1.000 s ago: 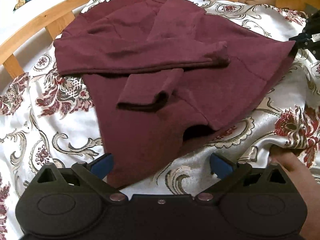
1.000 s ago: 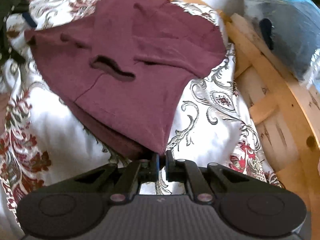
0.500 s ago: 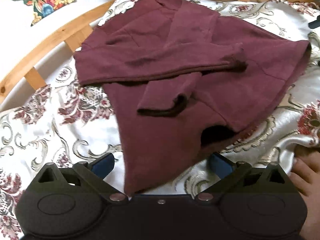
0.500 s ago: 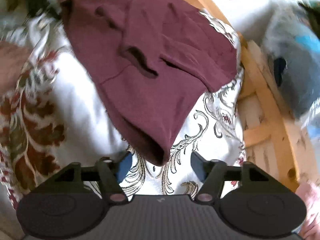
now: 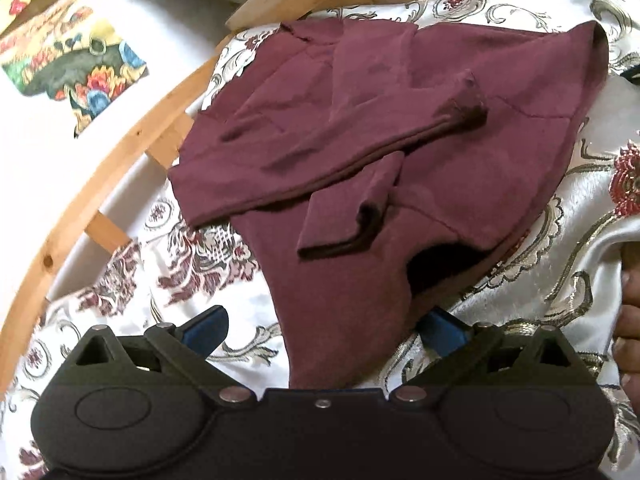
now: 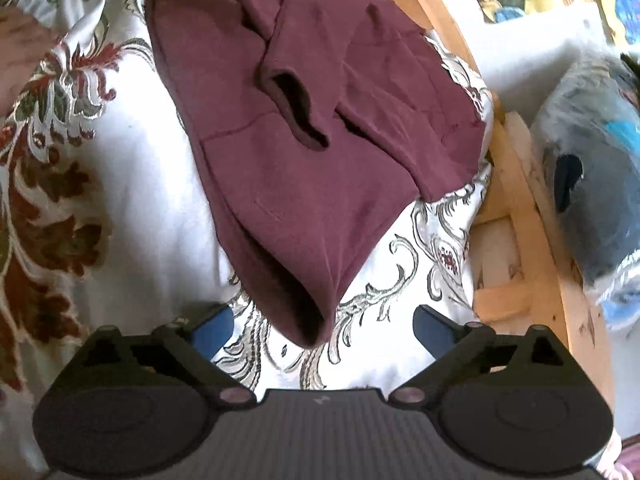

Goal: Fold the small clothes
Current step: 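Grasp the hem with the left tool while the right tool lifts the hem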

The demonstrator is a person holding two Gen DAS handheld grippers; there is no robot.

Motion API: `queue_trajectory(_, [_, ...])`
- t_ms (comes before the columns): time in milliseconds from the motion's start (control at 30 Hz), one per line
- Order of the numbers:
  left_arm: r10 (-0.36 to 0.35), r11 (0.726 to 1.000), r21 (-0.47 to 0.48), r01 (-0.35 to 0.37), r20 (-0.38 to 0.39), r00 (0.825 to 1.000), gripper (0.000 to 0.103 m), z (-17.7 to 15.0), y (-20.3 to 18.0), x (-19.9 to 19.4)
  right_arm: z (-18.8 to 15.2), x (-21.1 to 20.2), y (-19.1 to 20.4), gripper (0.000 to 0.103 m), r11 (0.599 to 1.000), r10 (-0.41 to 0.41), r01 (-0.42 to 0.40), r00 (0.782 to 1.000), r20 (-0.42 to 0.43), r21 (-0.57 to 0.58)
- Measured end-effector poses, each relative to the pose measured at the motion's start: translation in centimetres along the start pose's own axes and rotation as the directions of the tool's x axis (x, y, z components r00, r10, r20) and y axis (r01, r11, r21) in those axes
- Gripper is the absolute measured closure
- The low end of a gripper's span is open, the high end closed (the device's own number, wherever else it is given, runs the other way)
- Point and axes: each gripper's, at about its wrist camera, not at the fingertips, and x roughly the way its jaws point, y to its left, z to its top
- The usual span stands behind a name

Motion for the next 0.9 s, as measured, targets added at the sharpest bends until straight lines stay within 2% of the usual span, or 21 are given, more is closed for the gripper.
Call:
queue_trajectory(67, [0.012, 1.000, 0.009, -0.013, 0.008, 1.000, 0.003, 0.2, -0.1, 0.1, 0.0, 0.3, -0.1, 0.005, 1.000, -0.002, 0.002, 1.000, 0.019, 0.002])
queue_trajectory(133, [0.021, 0.999, 0.028, -0.022, 0.020, 1.000, 0.009, 0.3, -0.2, 0.0, 0.0, 0.5, -0.3, 0.012, 1.000, 0.012, -0.013, 0.999, 0.035, 0.015])
queue_trajectory(167, [0.018, 0.999, 0.039, -0.019, 0.026, 0.999, 0.015, 0.3, -0.3, -0.2, 0.0, 0.5, -0.4, 0.015, 0.999, 0.023, -0.024, 0.999, 0.043, 0.021])
queue_trajectory(200, [0.008, 0.998, 0.054, -0.010, 0.033, 0.999, 0.025, 0.2, -0.4, -0.3, 0.0, 0.4, -0.5, 0.021, 0.999, 0.030, -0.031, 0.998, 0.052, 0.027])
queue_trajectory(233, [-0.007, 0.998, 0.067, 0.004, 0.036, 0.999, 0.031, 0.2, -0.5, -0.4, 0.0, 0.3, -0.5, 0.029, 0.999, 0.034, -0.036, 0.998, 0.061, 0.031])
queue_trajectory(267, [-0.022, 0.996, 0.083, 0.019, 0.037, 0.999, 0.043, 0.1, -0.7, -0.5, 0.1, 0.2, -0.5, 0.034, 0.999, 0.039, -0.042, 0.997, 0.069, 0.033])
queue_trajectory(300, [-0.033, 0.995, 0.097, 0.029, 0.034, 0.999, 0.053, 0.1, -1.0, -0.5, 0.2, 0.1, -0.5, 0.047, 0.998, 0.043, -0.046, 0.996, 0.080, 0.037])
queue_trajectory(333, [-0.038, 0.993, 0.110, 0.035, 0.028, 0.999, 0.056, 0.1, -1.2, -0.5, 0.3, 0.0, -0.4, 0.057, 0.998, 0.045, -0.049, 0.995, 0.086, 0.041])
queue_trajectory(367, [-0.037, 0.992, 0.120, 0.033, 0.026, 0.999, 0.060, 0.1, -1.5, -0.5, 0.4, 0.1, -0.3, 0.059, 0.997, 0.057, -0.061, 0.994, 0.093, 0.040])
queue_trajectory(433, [-0.022, 0.990, 0.139, 0.018, 0.022, 1.000, 0.066, 0.2, -2.1, -0.5, 0.6, 0.1, 0.1, 0.073, 0.998, 0.058, -0.061, 0.994, 0.094, 0.026])
queue_trajectory(467, [-0.016, 0.990, 0.144, 0.013, 0.017, 1.000, 0.073, 0.2, -2.3, -0.5, 0.6, 0.1, 0.2, 0.079, 0.998, 0.061, -0.063, 0.994, 0.095, 0.020])
queue_trajectory(500, [-0.011, 0.989, 0.145, 0.010, 0.009, 1.000, 0.085, 0.3, -2.4, -0.5, 0.6, 0.0, 0.3, 0.088, 0.998, 0.062, -0.064, 0.993, 0.099, 0.018])
queue_trajectory(567, [-0.002, 0.992, 0.130, 0.002, -0.004, 1.000, 0.096, 0.4, -2.5, -0.6, 0.6, -0.6, 0.3, 0.094, 0.999, 0.037, -0.040, 0.992, 0.119, 0.023])
queue_trajectory(733, [0.013, 1.000, -0.026, -0.012, 0.011, 1.000, 0.098, 0.9, -0.8, -2.4, 0.1, -3.1, -1.0, 0.096, 0.993, -0.080, 0.060, 0.976, 0.204, 0.103])
queue_trajectory(900, [0.045, 0.994, -0.100, -0.038, 0.067, 0.997, 0.098, 1.3, 1.0, -6.2, -0.5, -7.1, -4.0, 0.096, 0.972, -0.100, 0.046, 0.968, 0.228, 0.230])
